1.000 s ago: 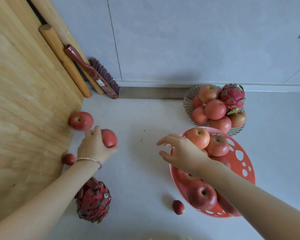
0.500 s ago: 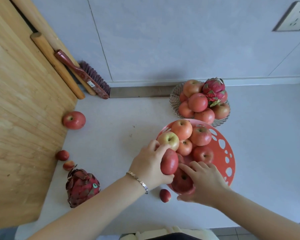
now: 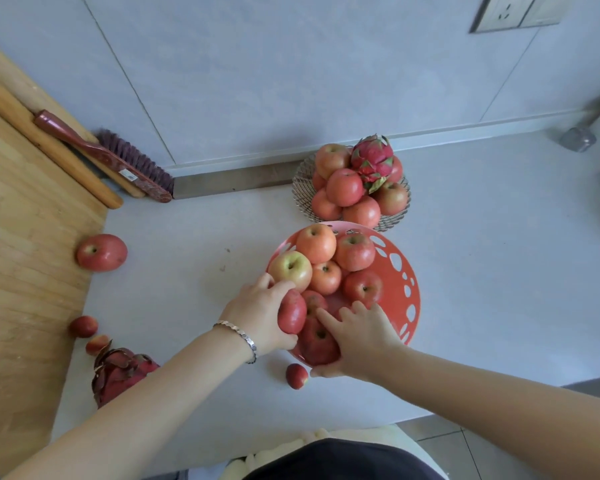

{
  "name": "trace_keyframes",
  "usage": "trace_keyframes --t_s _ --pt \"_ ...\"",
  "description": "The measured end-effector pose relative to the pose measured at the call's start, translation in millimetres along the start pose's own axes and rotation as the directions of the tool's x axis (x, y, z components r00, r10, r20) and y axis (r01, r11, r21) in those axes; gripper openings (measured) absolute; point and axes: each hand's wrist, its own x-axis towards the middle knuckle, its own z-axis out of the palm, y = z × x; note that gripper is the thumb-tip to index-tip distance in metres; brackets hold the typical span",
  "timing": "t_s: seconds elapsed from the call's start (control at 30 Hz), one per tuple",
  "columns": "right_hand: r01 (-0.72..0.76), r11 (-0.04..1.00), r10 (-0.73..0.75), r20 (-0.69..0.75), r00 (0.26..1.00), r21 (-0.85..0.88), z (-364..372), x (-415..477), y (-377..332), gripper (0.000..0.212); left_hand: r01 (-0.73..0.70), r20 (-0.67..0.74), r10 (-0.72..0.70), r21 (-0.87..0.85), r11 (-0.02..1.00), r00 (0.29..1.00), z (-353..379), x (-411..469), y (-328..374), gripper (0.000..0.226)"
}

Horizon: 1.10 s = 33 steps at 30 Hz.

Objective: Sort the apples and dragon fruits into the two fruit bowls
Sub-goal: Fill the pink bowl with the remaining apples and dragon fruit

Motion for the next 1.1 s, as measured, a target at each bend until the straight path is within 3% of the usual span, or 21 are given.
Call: trace_keyframes --t_s 0.1,0.27,0.4,0.47,0.63,0.77,0.83,0.9,1.0,1.1 --pt "0.01 0.999 -0.01 0.005 1.0 -0.045 -5.0 -0.5 0.0 0.094 -0.027 0.038 0.024 0.055 0.998 0.999 -3.2 3.0 2.3 0.075" --pt "0.097 0.992 -0.1 0.032 0.995 0.081 -5.5 -1.9 15.6 0.089 -0.087 0.112 0.07 0.155 0.984 0.991 -6.4 11.4 7.6 0.078" --pt "0.248 0.96 -0.246 0.03 0.969 -0.129 -16.8 0.9 25.3 0.086 -0.166 0.138 0.136 0.239 0.957 0.981 -1.7 14.1 13.9 0.073" --pt "0.291 0.955 -0.288 0.045 0.957 -0.062 -12.8 4.0 32.3 0.086 -0.201 0.126 0.173 0.269 0.942 0.977 3.0 13.4 14.2 0.071" --pt "0.219 0.974 -0.213 -0.084 0.973 0.06 8.3 -7.0 39.4 0.085 -0.293 0.123 0.268 0.309 0.905 0.956 23.8 10.0 11.5 0.068" --pt "0.192 0.972 -0.185 -0.063 0.981 0.136 19.6 -13.0 39.8 0.085 -0.302 0.12 0.278 0.38 0.874 0.953 34.5 7.4 13.3 0.077" --pt "0.18 0.966 -0.184 0.003 0.983 0.183 21.1 -15.1 38.7 0.087 -0.302 0.119 0.278 0.373 0.877 0.953 34.5 6.1 13.3 0.079" --pt "0.169 0.968 -0.18 0.047 0.982 0.184 17.5 -16.1 37.5 0.088 -0.289 0.104 0.27 0.298 0.91 0.957 32.5 6.7 12.9 0.068" --pt "0.16 0.965 -0.172 0.042 0.984 0.209 15.8 -18.6 37.9 0.087 -0.253 0.101 0.243 0.1 0.962 0.965 27.4 8.9 12.7 0.055" --pt "0.156 0.959 -0.163 0.009 0.987 0.236 18.9 -19.7 39.4 0.084 -0.269 0.122 0.26 0.06 0.961 0.958 29.3 12.5 7.4 0.063"
